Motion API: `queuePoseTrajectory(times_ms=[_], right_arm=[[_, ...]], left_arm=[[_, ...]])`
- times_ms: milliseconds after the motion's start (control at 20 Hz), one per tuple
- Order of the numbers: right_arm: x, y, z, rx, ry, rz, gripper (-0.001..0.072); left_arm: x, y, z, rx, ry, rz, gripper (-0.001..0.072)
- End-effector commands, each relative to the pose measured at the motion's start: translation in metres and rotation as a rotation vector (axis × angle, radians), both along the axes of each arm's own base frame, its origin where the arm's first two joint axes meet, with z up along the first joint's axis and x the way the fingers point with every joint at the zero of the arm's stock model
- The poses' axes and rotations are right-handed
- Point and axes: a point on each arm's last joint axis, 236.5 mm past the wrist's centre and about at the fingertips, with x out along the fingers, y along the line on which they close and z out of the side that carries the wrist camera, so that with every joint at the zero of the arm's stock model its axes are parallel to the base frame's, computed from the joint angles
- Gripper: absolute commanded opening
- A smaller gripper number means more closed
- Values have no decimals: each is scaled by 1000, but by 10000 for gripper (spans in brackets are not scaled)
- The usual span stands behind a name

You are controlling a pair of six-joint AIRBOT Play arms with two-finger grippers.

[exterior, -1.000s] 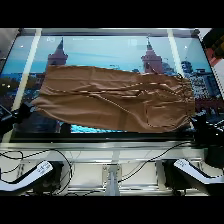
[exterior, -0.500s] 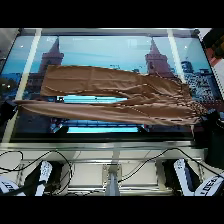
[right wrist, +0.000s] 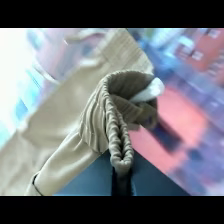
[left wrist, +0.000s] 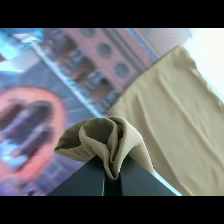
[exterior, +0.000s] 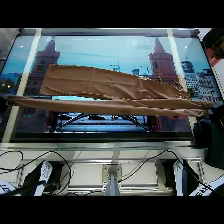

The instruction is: Fold the clothes and pants, and hang the long-sleeved shirts on hangers.

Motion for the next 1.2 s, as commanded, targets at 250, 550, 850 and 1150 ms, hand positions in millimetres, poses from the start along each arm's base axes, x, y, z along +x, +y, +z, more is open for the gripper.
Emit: queuePoseTrajectory(times_ms=[250, 550, 850, 1150], right_arm=[[73, -3, -41, 108, -41, -111, 21], [131, -2, -70, 206, -2, -128, 21], [160, -23, -65, 386, -58, -309, 21], [165, -32, -70, 450, -90, -407, 21]], left_arm=[[155, -56, -50, -155, 45, -98, 25], [186, -55, -68, -92, 134, -76, 25], [180, -43, -79, -124, 181, 11, 24], [186, -55, -105, -174, 317, -20, 25]])
